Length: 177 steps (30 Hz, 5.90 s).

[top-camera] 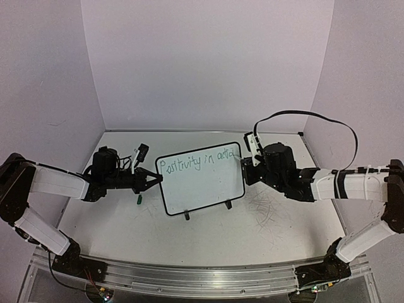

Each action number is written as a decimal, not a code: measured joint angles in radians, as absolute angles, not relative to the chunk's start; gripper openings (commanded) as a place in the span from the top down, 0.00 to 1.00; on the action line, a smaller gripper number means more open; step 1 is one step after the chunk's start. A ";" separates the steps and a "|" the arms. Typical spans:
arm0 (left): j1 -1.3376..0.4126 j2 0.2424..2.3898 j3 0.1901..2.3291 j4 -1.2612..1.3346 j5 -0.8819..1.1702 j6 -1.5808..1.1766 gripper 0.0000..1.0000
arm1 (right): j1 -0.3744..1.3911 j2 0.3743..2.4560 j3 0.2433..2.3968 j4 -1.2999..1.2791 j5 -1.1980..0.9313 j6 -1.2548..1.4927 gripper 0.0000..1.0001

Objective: Write a sentence on the whiteboard
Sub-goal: Write a sentence on the whiteboard, then put down the whiteboard on the whiteboard stand, then pick up the pen cap from the center of the board.

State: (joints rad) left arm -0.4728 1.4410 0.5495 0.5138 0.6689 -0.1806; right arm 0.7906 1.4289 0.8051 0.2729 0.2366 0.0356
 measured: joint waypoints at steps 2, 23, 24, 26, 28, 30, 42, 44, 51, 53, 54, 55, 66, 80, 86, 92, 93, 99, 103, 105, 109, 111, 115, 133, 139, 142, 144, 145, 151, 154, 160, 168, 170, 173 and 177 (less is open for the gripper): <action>-0.473 1.441 0.550 0.514 0.669 -0.181 1.00 | 0.791 1.428 0.804 0.268 0.235 0.038 1.00; -0.473 1.441 0.550 0.514 0.669 -0.181 1.00 | 0.791 1.434 0.820 0.271 0.249 0.037 1.00; -0.473 1.441 0.550 0.514 0.669 -0.181 1.00 | 0.791 1.435 0.823 0.271 0.250 0.037 1.00; -0.473 1.441 0.550 0.514 0.669 -0.181 1.00 | 0.791 1.438 0.829 0.275 0.251 0.034 1.00; -0.473 1.441 0.550 0.514 0.669 -0.181 1.00 | 0.791 1.439 0.832 0.277 0.252 0.034 1.00; -0.473 1.441 0.550 0.514 0.669 -0.181 1.00 | 0.791 1.439 0.834 0.276 0.254 0.033 1.00; -0.473 1.441 0.550 0.514 0.669 -0.181 1.00 | 0.791 1.439 0.838 0.282 0.285 0.035 1.00; -0.473 1.441 0.550 0.514 0.669 -0.181 1.00 | 0.791 1.439 0.838 0.281 0.284 0.037 1.00; -0.473 1.441 0.550 0.514 0.669 -0.180 1.00 | 0.791 1.435 0.821 0.275 0.270 0.054 1.00; -0.473 1.441 0.550 0.514 0.669 -0.181 1.00 | 0.791 1.432 0.812 0.271 0.268 0.060 1.00; -0.473 1.441 0.550 0.514 0.669 -0.181 1.00 | 0.791 1.431 0.809 0.269 0.267 0.062 1.00; -0.473 1.441 0.550 0.514 0.669 -0.181 1.00 | 0.791 1.430 0.807 0.269 0.267 0.064 1.00; -0.473 1.441 0.550 0.514 0.669 -0.179 1.00 | 0.791 1.410 0.805 0.268 0.251 0.069 1.00; -0.473 1.441 0.550 0.514 0.669 -0.179 1.00 | 0.791 1.347 0.770 0.269 0.244 0.083 1.00; -0.473 1.441 0.550 0.514 0.669 -0.179 1.00 | 0.791 1.373 0.770 0.269 0.247 0.082 1.00; -0.473 1.441 0.550 0.514 0.669 -0.179 1.00 | 0.791 1.378 0.770 0.269 0.250 0.082 1.00; -0.473 1.441 0.550 0.514 0.669 -0.179 1.00 | 0.791 1.378 0.770 0.269 0.250 0.082 1.00; -0.473 1.441 0.550 0.514 0.669 -0.179 1.00 | 0.791 1.378 0.770 0.270 0.256 0.082 1.00; -0.473 1.441 0.550 0.514 0.669 -0.179 1.00 | 0.791 1.380 0.770 0.272 0.267 0.080 1.00; -0.473 1.441 0.550 0.514 0.669 -0.179 1.00 | 0.791 1.383 0.770 0.275 0.269 0.080 1.00; -0.473 1.441 0.550 0.514 0.669 -0.179 1.00 | 0.791 1.393 0.774 0.278 0.272 0.079 1.00; -0.473 1.441 0.550 0.514 0.669 -0.179 1.00 | 0.791 1.394 0.774 0.278 0.272 0.079 1.00; -0.473 1.441 0.550 0.514 0.669 -0.179 1.00 | 0.791 1.399 0.779 0.282 0.273 0.076 1.00; -0.473 1.441 0.550 0.514 0.667 -0.179 1.00 | 0.791 1.415 0.793 0.287 0.268 0.075 1.00; -0.476 1.441 0.550 0.515 0.656 -0.179 0.99 | 0.791 1.213 0.784 0.267 0.219 0.086 1.00; -0.477 1.440 0.550 0.515 0.650 -0.179 0.96 | 0.791 1.096 0.783 0.282 0.238 0.088 1.00; -0.478 1.440 0.550 0.515 0.647 -0.179 0.93 | 0.791 1.052 0.783 0.287 0.263 0.087 1.00; -0.478 1.440 0.550 0.515 0.646 -0.179 0.89 | 0.791 1.042 0.783 0.286 0.272 0.086 1.00; -0.477 1.438 0.550 0.499 0.557 -0.152 0.76 | 0.791 1.035 0.783 0.252 0.300 0.080 1.00; -0.478 1.428 0.550 0.487 0.532 -0.148 0.70 | 0.791 1.027 0.783 0.237 0.304 0.080 1.00; -0.477 1.345 0.550 0.413 0.468 -0.157 0.52 | 0.791 0.989 0.781 0.230 0.307 0.080 1.00; -0.478 0.996 0.521 0.241 0.270 -0.278 0.34 | 0.791 0.988 0.762 0.230 0.294 0.064 1.00; -0.477 0.937 0.520 0.156 0.163 -0.372 0.34 | 0.791 1.000 0.762 0.231 0.278 0.055 1.00; -0.474 0.946 0.533 0.011 0.037 -0.497 0.36 | 0.791 1.026 0.762 0.229 0.250 0.046 1.00; -0.472 1.107 0.585 -0.151 -0.026 -0.580 0.44 | 0.791 1.056 0.762 0.211 0.222 0.033 1.00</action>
State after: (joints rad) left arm -0.4721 1.1074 0.5846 -0.1515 -0.0262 -0.5796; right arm 0.7906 1.0557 0.7624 0.2110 0.2222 0.0329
